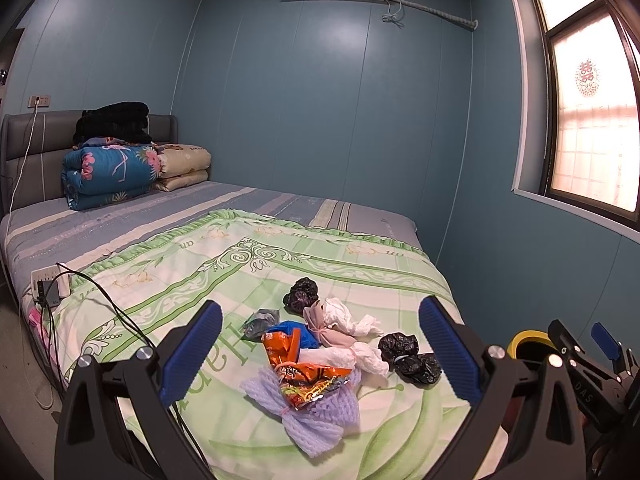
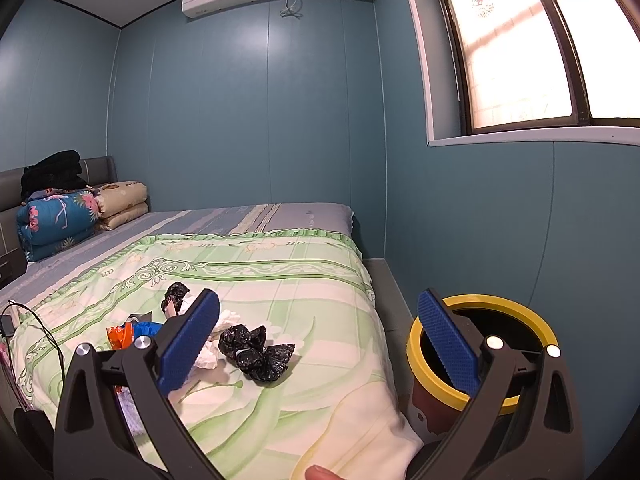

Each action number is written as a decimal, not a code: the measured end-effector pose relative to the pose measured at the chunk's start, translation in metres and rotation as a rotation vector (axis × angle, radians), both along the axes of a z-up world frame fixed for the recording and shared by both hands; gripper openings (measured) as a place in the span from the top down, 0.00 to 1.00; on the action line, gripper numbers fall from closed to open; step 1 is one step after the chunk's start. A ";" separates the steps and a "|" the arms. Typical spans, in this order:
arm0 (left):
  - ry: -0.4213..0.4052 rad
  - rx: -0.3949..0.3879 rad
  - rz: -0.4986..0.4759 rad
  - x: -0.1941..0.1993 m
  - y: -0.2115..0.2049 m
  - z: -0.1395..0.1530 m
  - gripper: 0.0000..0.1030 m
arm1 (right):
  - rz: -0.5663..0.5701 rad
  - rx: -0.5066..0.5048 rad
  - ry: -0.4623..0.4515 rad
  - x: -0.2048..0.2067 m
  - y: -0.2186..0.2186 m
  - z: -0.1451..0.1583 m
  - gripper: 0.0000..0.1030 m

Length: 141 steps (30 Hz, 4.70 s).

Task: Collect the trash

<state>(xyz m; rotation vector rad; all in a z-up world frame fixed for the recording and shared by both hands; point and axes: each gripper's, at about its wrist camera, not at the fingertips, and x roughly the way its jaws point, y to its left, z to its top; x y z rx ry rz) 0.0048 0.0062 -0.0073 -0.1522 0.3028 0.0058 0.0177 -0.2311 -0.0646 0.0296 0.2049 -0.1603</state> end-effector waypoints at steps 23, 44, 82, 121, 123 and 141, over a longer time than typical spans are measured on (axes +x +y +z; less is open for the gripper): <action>-0.002 -0.011 -0.001 0.001 0.003 0.001 0.08 | 0.004 0.002 0.003 0.000 0.000 0.001 0.08; 0.001 -0.026 -0.008 0.002 0.004 0.001 0.08 | 0.013 0.005 0.013 0.001 0.001 0.002 0.08; 0.445 -0.081 -0.115 0.118 0.080 -0.104 0.08 | 0.376 0.051 0.396 0.141 0.004 -0.079 0.08; 0.572 -0.273 -0.232 0.206 0.058 -0.141 0.76 | 0.518 -0.164 0.622 0.227 0.044 -0.124 0.91; 0.544 -0.270 -0.241 0.200 0.060 -0.131 0.76 | 0.508 -0.169 0.597 0.223 0.044 -0.118 0.98; 0.370 -0.303 -0.238 0.142 0.116 -0.065 0.76 | 0.566 -0.054 0.395 0.151 0.026 -0.037 1.00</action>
